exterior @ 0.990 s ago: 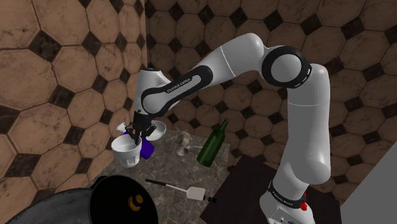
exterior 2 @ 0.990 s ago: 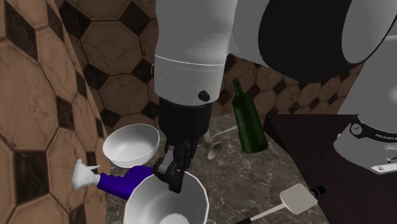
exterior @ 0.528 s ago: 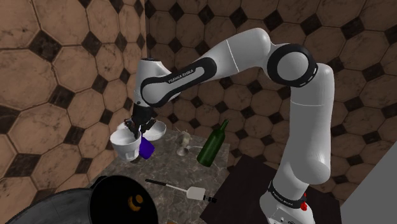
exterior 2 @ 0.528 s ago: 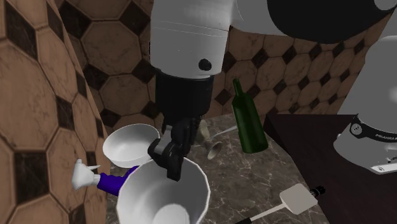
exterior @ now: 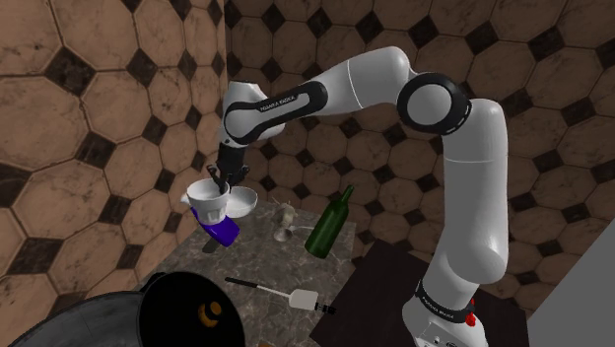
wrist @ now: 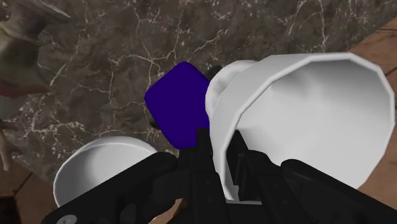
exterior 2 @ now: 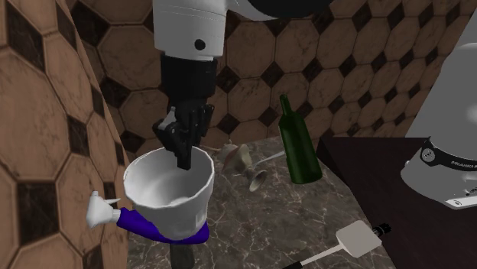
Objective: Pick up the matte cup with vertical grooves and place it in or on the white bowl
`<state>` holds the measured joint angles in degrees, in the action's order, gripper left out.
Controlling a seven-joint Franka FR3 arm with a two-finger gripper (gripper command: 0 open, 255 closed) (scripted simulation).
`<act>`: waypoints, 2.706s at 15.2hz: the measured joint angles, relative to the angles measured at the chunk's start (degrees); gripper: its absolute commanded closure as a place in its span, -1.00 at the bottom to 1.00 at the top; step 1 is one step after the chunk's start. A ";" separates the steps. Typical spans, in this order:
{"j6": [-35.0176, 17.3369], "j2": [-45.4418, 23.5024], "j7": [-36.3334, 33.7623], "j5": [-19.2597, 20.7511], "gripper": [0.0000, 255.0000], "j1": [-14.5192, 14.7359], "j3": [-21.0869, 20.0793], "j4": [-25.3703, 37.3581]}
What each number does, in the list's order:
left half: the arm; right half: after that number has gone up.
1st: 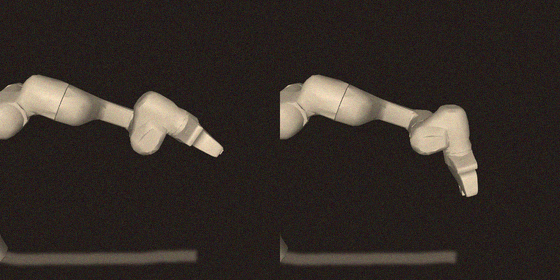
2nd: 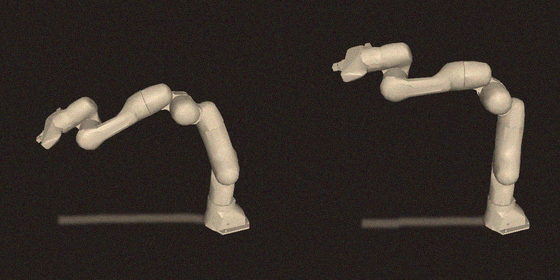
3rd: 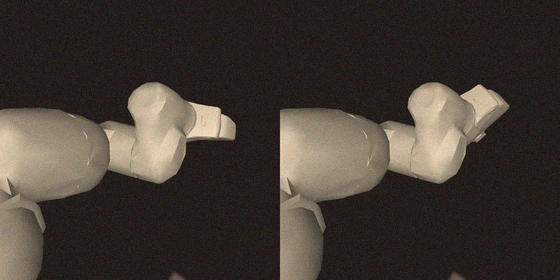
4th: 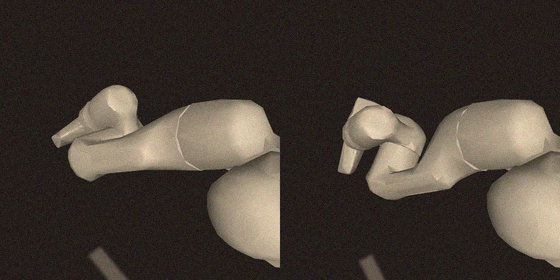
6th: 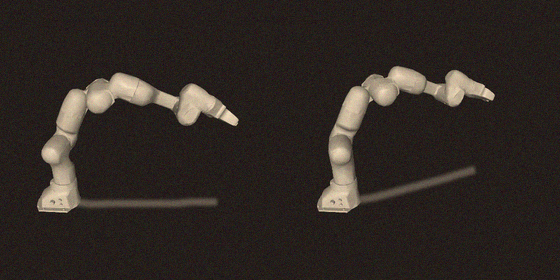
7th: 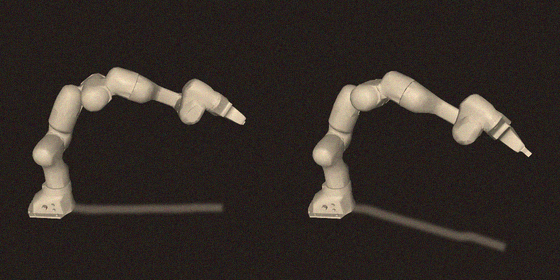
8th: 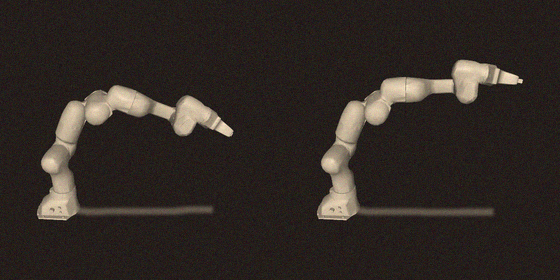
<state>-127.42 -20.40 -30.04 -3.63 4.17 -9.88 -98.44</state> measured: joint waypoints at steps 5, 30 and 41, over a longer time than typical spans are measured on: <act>3.66 -3.60 5.25 -0.74 1.00 -3.59 1.37 6.69; 14.26 -26.42 17.28 -1.20 1.00 -12.05 3.88 38.98; 9.28 -28.15 17.86 -1.20 1.00 -12.18 3.73 35.67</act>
<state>-118.13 -48.55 -12.18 -4.83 -8.01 -6.15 -62.76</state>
